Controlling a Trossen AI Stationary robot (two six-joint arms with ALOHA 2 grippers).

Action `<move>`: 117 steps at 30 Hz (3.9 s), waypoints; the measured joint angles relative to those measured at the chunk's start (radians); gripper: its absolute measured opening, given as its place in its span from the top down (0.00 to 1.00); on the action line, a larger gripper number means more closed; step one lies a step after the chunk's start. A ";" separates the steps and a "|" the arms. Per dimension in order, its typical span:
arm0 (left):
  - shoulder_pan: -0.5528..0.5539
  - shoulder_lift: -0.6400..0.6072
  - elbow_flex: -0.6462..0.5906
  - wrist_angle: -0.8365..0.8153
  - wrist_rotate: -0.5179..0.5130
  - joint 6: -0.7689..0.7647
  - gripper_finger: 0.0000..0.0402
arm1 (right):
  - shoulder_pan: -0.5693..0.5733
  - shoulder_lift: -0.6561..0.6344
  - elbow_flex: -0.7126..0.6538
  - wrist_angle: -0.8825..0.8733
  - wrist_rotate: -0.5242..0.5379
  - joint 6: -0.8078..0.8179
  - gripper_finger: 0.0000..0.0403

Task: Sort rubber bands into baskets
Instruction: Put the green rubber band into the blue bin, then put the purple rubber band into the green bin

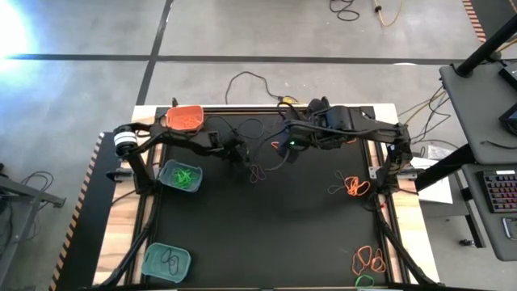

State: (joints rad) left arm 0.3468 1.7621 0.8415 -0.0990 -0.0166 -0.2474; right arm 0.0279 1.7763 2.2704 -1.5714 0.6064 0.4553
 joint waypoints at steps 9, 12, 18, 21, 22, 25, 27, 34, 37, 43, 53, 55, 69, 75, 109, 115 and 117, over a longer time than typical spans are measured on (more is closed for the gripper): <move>-0.049 -0.262 -0.005 -0.296 0.038 -0.080 1.00 | -0.058 0.000 -0.013 0.008 0.105 -0.135 0.52; -0.088 -0.367 -0.006 -0.451 0.033 -0.127 1.00 | -0.099 0.000 -0.013 0.028 0.106 -0.193 0.52; -0.182 -0.537 -0.005 -0.762 -0.026 -0.334 1.00 | -0.181 0.000 -0.028 0.111 0.083 -0.331 0.52; -0.207 -0.605 -0.005 -0.830 -0.030 -0.451 1.00 | -0.225 0.000 -0.058 0.178 -0.003 -0.395 0.52; -0.211 -0.624 -0.005 -0.848 -0.031 -0.486 1.00 | -0.242 0.000 -0.072 0.201 -0.047 -0.411 0.52; -0.219 -0.667 -0.005 -0.936 -0.031 -0.585 1.00 | -0.291 0.004 -0.126 0.255 -0.207 -0.466 0.52; -0.226 -0.679 -0.010 -1.009 -0.031 -0.645 1.00 | -0.318 0.006 -0.180 0.292 -0.313 -0.517 0.52; -0.231 -0.675 -0.109 -1.023 -0.024 -0.787 1.00 | -0.319 0.007 -0.426 0.522 -0.590 -0.641 0.52; -0.230 -0.657 -0.146 -1.012 -0.025 -0.791 1.00 | -0.295 0.007 -0.531 0.592 -0.611 -0.637 0.52; -0.229 -0.643 -0.173 -1.017 -0.064 -0.768 0.95 | -0.248 0.007 -0.709 0.687 -0.614 -0.575 0.52; -0.230 -0.659 -0.142 -1.062 -0.045 -0.636 0.65 | -0.184 -0.029 -0.733 0.682 -0.500 -0.243 0.52; -0.230 -0.661 -0.091 -1.079 -0.048 -0.621 0.58 | -0.172 -0.071 -0.715 0.642 -0.469 -0.144 0.52; -0.175 -0.573 0.047 -0.404 0.079 -0.266 0.43 | 0.097 -0.350 -0.902 0.447 -0.439 0.637 0.52; -0.164 -0.416 0.028 -0.209 0.087 -0.264 0.47 | 0.152 -0.351 -1.112 0.395 -0.466 1.067 0.52; -0.152 0.078 0.050 0.087 -0.073 -0.090 0.51 | 0.149 -0.418 -1.474 0.632 -0.578 1.191 0.52; -0.161 0.120 0.052 0.087 -0.116 -0.088 0.78 | 0.149 -0.418 -1.474 0.630 -0.553 1.192 0.52; -0.166 0.126 0.053 0.086 -0.130 -0.093 0.91 | 0.149 -0.418 -1.474 0.628 -0.552 1.201 0.52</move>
State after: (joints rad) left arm 0.1810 1.8883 0.8943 -0.0131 -0.1466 -0.3401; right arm 0.1764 1.3583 0.7959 -0.9433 0.0544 1.6567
